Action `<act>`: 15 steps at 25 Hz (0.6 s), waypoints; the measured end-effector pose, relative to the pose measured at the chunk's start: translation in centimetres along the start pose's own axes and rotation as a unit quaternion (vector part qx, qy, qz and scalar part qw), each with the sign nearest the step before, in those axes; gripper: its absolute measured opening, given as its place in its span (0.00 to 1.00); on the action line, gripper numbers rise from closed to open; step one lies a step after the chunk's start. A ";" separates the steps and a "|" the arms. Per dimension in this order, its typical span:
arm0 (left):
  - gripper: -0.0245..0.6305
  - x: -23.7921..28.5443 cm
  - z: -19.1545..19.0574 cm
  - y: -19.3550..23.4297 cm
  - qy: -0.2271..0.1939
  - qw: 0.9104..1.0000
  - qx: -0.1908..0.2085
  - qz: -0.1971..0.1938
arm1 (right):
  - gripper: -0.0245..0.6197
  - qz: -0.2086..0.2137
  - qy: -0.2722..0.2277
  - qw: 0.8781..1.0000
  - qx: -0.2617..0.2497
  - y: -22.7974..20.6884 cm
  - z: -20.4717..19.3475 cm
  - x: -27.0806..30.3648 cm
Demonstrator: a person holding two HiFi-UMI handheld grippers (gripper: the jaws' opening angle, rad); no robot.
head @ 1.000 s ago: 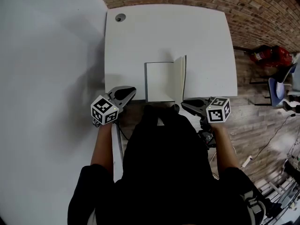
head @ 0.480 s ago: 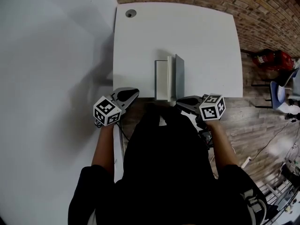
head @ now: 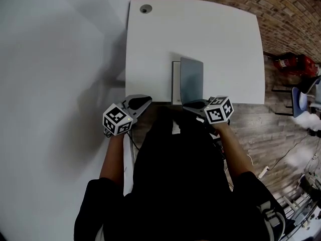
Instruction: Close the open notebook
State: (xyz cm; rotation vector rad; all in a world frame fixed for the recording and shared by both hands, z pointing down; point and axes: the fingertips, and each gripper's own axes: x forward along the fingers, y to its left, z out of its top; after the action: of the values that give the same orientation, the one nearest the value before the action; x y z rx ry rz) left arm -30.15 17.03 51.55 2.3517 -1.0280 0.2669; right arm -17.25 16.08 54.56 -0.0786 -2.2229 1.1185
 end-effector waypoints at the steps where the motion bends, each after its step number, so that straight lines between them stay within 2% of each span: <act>1: 0.07 0.0 -0.2 0.0 0.002 1.000 -0.001 -0.001 | 0.08 0.000 0.005 1.000 0.002 -0.2 -0.1 0.5; 7: 0.07 0.0 -1.0 0.0 0.004 1.000 -0.007 -0.009 | 0.08 -0.012 0.028 0.999 0.020 -1.8 -0.9 3.0; 15: 0.07 0.7 -2.2 -0.1 0.013 0.999 -0.015 -0.029 | 0.09 -0.010 0.028 0.998 0.059 -2.8 -1.3 4.2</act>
State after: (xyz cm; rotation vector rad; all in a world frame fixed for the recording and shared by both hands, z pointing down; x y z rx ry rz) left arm -29.48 17.86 53.56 2.3416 -0.9440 0.2579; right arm -19.18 16.60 59.34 -0.0381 -2.1001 1.2196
